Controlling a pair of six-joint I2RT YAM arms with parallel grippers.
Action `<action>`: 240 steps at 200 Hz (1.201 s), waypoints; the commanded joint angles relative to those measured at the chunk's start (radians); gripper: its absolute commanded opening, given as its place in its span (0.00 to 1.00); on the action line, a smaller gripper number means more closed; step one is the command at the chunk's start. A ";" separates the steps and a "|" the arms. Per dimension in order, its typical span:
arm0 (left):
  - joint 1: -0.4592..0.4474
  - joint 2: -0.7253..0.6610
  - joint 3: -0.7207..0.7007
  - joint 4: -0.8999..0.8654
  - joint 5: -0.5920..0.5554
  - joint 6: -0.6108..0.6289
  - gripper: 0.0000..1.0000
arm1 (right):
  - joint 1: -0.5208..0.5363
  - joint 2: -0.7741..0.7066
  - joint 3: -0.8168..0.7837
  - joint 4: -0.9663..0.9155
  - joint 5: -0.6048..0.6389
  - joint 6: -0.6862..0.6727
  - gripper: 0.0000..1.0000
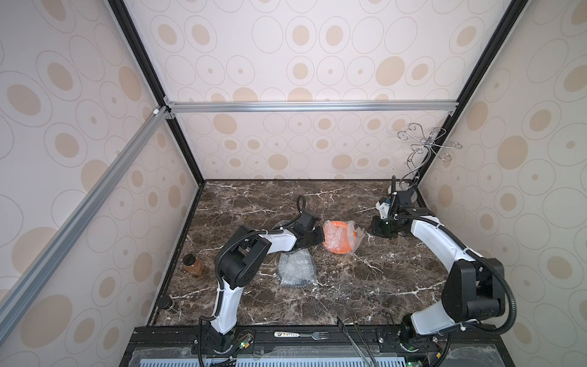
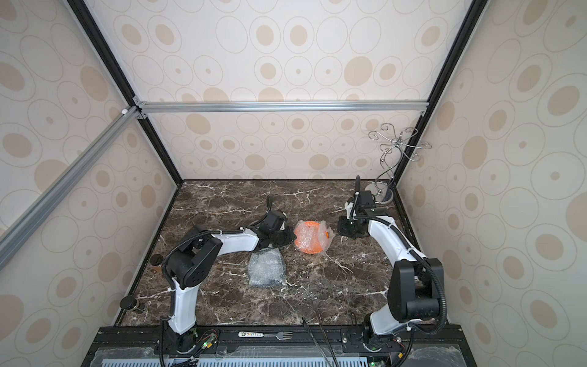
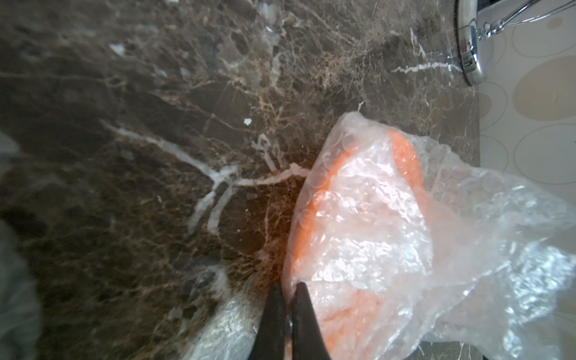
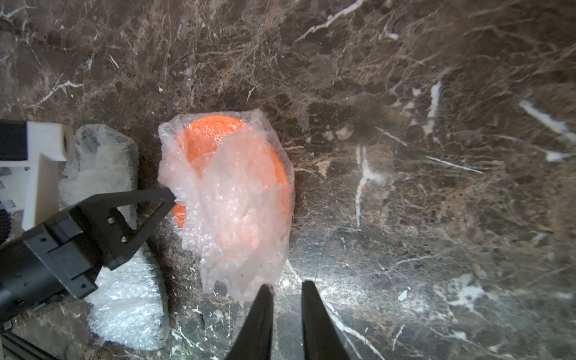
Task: Unpack dinner plates from bubble wrap
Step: Unwrap the bubble wrap at the center of the board.
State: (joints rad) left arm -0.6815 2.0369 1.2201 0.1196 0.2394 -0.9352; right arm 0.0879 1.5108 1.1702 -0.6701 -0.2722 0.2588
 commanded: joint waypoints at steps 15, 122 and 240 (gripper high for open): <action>0.008 -0.040 -0.007 0.003 -0.022 -0.019 0.00 | 0.070 -0.042 0.108 -0.111 0.091 -0.025 0.45; 0.008 -0.041 -0.020 0.016 -0.022 -0.030 0.00 | 0.352 0.189 0.189 -0.044 0.045 0.058 0.39; 0.010 -0.052 -0.033 0.022 -0.016 -0.027 0.00 | 0.265 0.270 0.105 0.038 -0.020 0.057 0.39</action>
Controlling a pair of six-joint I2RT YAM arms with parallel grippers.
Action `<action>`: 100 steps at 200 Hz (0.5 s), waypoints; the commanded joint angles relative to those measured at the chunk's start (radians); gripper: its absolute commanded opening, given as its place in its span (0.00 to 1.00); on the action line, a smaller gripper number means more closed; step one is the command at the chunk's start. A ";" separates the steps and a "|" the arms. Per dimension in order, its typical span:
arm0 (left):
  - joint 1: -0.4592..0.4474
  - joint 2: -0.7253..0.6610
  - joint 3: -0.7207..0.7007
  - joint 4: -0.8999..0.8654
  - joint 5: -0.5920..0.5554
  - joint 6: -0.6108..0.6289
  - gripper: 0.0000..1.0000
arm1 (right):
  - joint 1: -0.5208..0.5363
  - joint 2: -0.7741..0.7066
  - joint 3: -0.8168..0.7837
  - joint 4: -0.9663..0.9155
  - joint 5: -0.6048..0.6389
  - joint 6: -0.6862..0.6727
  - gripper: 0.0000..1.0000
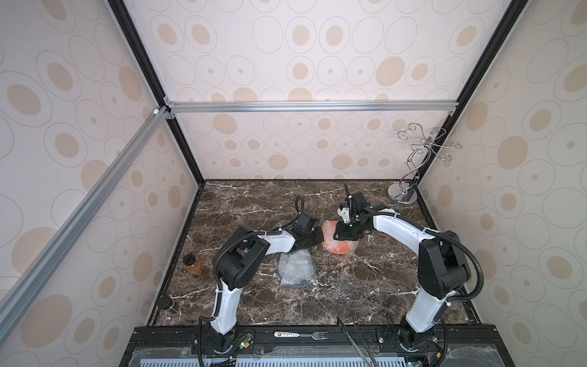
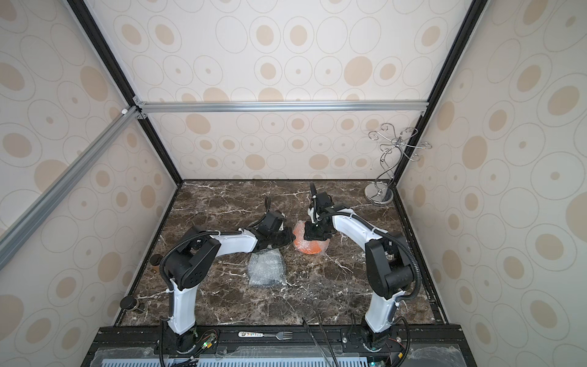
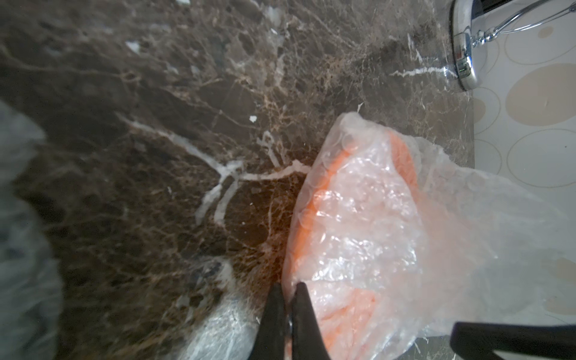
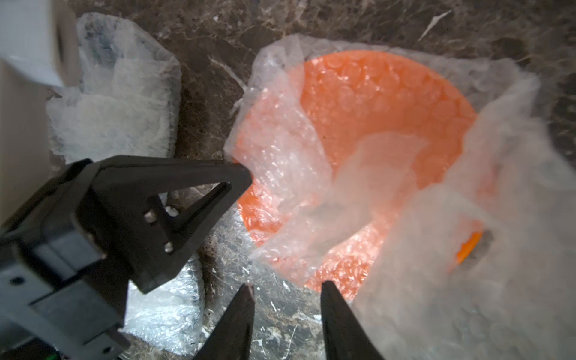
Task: Unpack dinner plates from bubble wrap
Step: Unwrap the bubble wrap at the center of the board.
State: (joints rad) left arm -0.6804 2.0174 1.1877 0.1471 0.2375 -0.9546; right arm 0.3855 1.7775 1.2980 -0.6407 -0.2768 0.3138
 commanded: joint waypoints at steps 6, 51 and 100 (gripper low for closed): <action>0.009 -0.032 0.000 -0.005 -0.014 -0.007 0.00 | -0.047 -0.002 -0.032 0.015 -0.023 0.002 0.39; 0.008 -0.028 0.001 0.002 -0.008 -0.009 0.00 | -0.140 -0.034 -0.086 0.033 -0.034 -0.016 0.39; 0.008 -0.031 0.001 0.014 -0.002 -0.009 0.00 | -0.190 -0.040 -0.120 0.062 -0.039 -0.010 0.39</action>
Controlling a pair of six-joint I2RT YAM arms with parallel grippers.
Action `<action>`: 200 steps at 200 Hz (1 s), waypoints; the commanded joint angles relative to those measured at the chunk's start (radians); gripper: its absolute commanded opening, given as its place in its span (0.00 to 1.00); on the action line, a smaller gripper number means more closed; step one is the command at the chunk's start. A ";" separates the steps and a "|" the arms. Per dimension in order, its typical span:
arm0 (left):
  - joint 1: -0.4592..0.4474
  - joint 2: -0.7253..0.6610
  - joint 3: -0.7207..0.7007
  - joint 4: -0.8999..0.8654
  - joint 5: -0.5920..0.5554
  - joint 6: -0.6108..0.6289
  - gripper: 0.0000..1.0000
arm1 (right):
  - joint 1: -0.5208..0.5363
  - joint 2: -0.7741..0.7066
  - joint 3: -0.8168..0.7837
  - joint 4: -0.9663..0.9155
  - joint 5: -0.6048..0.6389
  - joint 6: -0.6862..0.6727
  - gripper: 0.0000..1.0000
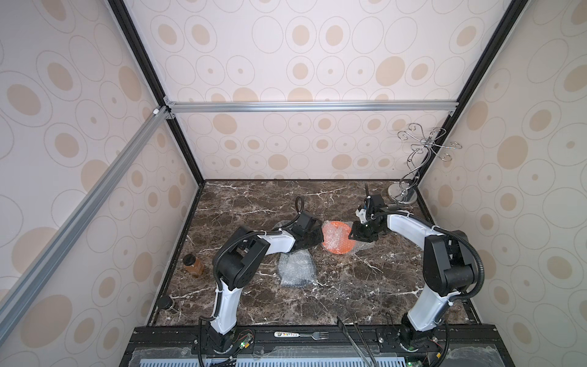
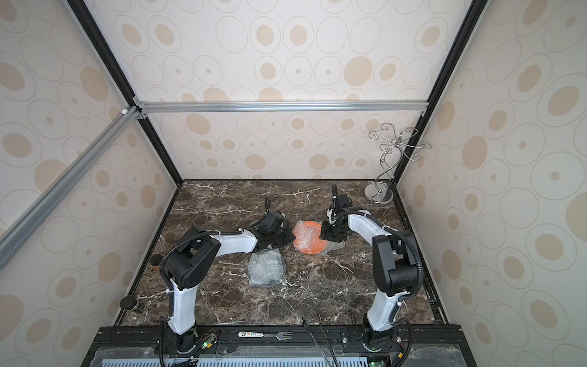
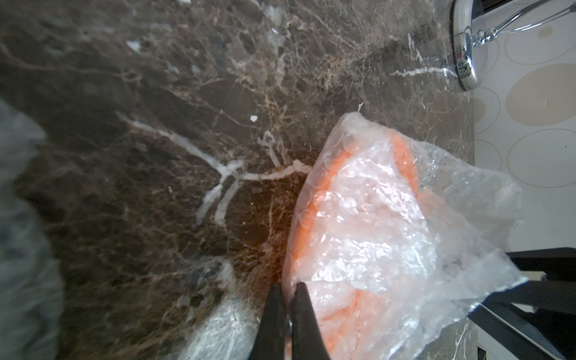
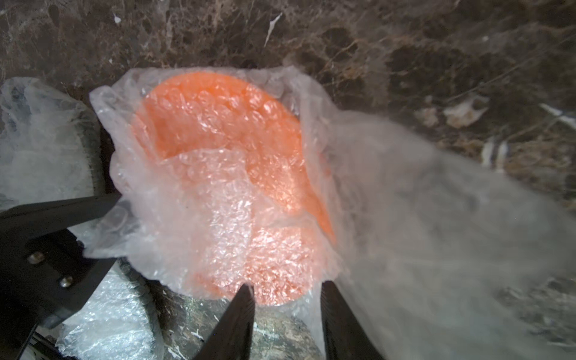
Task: Unpack dinner plates from bubble wrap
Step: Unwrap the bubble wrap at the center of the board.
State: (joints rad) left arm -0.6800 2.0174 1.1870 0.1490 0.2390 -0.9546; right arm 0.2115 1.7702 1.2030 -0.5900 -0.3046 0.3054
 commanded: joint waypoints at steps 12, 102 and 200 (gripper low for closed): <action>0.008 -0.037 -0.001 0.016 -0.003 -0.006 0.00 | -0.026 -0.036 -0.029 0.017 -0.012 0.000 0.39; 0.009 -0.068 -0.013 0.049 0.015 0.004 0.27 | -0.077 -0.010 -0.045 0.044 -0.001 0.001 0.39; 0.005 -0.131 -0.006 0.087 0.104 0.186 0.60 | -0.083 0.055 0.035 0.015 0.027 -0.026 0.39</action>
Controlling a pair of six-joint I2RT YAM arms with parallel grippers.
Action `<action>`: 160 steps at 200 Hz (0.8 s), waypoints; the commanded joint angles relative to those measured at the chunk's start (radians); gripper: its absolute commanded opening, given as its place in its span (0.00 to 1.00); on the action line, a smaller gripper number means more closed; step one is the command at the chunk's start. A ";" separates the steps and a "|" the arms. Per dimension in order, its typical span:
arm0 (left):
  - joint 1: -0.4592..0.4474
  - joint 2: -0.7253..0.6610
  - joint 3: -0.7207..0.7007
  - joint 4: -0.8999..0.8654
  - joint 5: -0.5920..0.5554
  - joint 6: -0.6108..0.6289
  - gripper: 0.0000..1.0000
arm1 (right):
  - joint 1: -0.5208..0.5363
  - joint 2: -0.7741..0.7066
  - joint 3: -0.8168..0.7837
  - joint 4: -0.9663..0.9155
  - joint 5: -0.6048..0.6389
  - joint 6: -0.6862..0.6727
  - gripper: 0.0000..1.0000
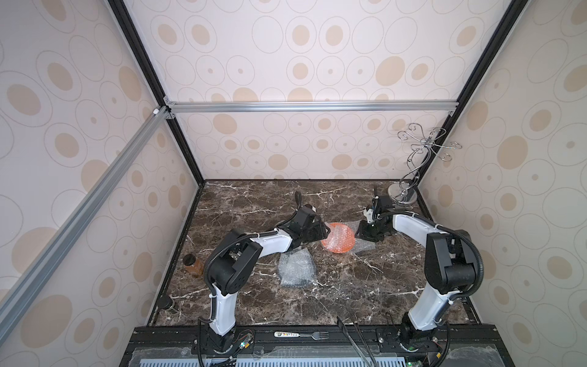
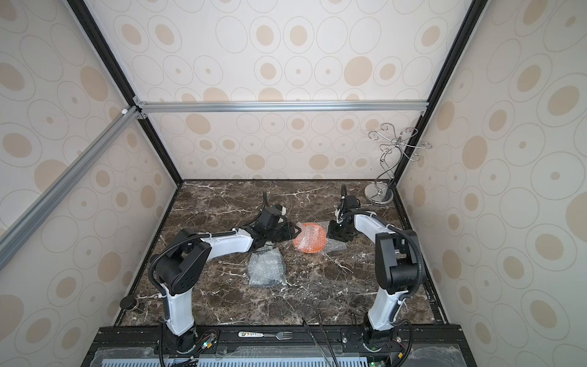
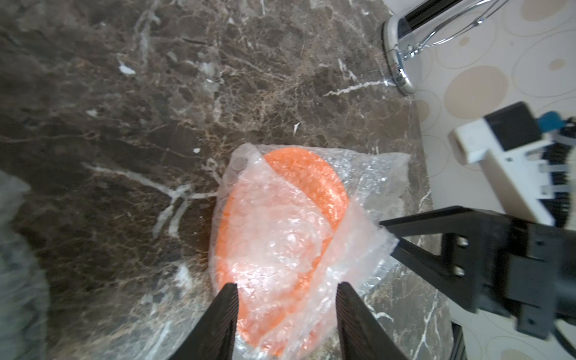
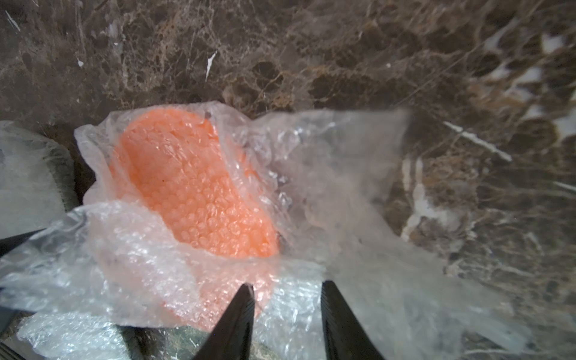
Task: Unpack dinner plates from bubble wrap
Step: Unwrap the bubble wrap at the center of the board.
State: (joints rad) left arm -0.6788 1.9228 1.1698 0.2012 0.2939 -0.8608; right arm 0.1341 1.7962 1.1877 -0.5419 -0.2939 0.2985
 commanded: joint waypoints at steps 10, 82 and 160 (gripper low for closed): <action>0.003 -0.035 0.017 0.041 0.069 0.114 0.64 | -0.005 0.040 0.067 -0.039 0.018 -0.025 0.39; 0.001 0.039 0.139 -0.056 0.154 0.329 0.86 | -0.005 0.121 0.181 -0.069 0.006 -0.042 0.39; -0.018 0.119 0.235 -0.152 0.159 0.429 0.83 | -0.005 0.094 0.178 -0.082 -0.004 -0.040 0.39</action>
State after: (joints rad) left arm -0.6888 2.0174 1.3510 0.1120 0.4480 -0.5014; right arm 0.1333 1.9064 1.3575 -0.5922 -0.2920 0.2672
